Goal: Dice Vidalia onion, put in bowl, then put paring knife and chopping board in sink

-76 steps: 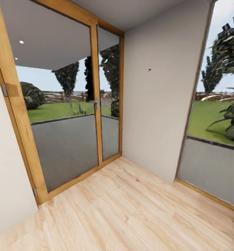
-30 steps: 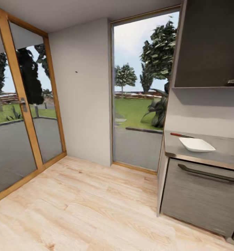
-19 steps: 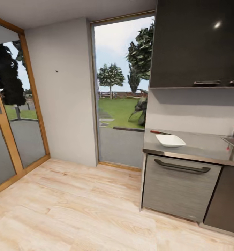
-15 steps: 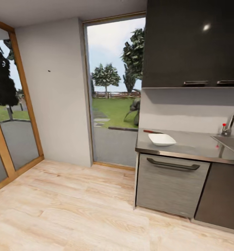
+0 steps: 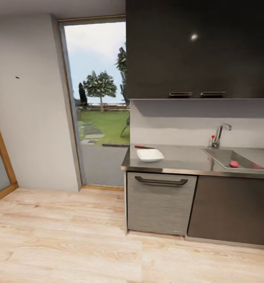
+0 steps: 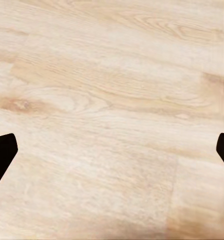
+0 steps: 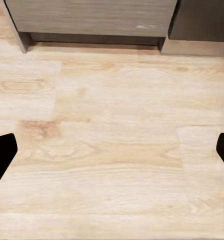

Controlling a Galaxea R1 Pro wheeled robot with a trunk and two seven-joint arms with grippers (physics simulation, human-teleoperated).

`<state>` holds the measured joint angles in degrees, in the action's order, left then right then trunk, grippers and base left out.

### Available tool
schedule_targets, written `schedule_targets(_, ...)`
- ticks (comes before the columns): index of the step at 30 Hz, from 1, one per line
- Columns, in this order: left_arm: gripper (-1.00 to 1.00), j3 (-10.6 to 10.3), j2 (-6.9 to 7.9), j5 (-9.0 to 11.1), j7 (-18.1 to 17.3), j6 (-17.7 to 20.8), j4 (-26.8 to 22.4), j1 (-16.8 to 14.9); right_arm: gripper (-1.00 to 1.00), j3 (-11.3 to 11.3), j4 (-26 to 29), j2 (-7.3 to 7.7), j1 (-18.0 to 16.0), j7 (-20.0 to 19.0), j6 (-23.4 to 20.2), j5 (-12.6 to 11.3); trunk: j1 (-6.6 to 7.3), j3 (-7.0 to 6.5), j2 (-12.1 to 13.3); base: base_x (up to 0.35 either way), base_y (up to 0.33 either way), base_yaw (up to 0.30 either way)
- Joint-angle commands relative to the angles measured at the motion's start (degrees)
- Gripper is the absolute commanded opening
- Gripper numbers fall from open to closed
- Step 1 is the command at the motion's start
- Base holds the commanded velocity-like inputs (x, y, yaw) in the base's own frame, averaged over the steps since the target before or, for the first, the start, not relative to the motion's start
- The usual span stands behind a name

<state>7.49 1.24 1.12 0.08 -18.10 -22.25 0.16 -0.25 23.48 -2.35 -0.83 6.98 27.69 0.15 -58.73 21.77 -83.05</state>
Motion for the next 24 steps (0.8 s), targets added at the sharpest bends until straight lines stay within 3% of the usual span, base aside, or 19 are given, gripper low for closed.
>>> schedule_targets(1, 1.0, 0.1, -0.01, 0.1, 0.0, -0.1, -0.1, 0.0, 1.0, 0.0, -0.1, -0.02, -0.1, 0.1, 0.2, 0.0, 0.0, 0.06, 0.0, 0.0, -0.321, -0.275)
schedule_targets(16, 1.0, 0.1, -0.01, 0.1, 0.0, -0.1, -0.1, 0.0, 1.0, 0.0, -0.1, -0.02, -0.1, 0.1, 0.2, 0.0, 0.0, 0.06, 0.0, 0.0, -0.322, -0.272)
schedule_targets(24, 1.0, 0.1, -0.01, 0.1, 0.0, -0.1, -0.1, 0.0, 1.0, 0.0, -0.1, -0.02, -0.1, 0.2, 0.2, 0.0, 0.0, 0.06, 0.0, 0.0, -0.301, -0.064)
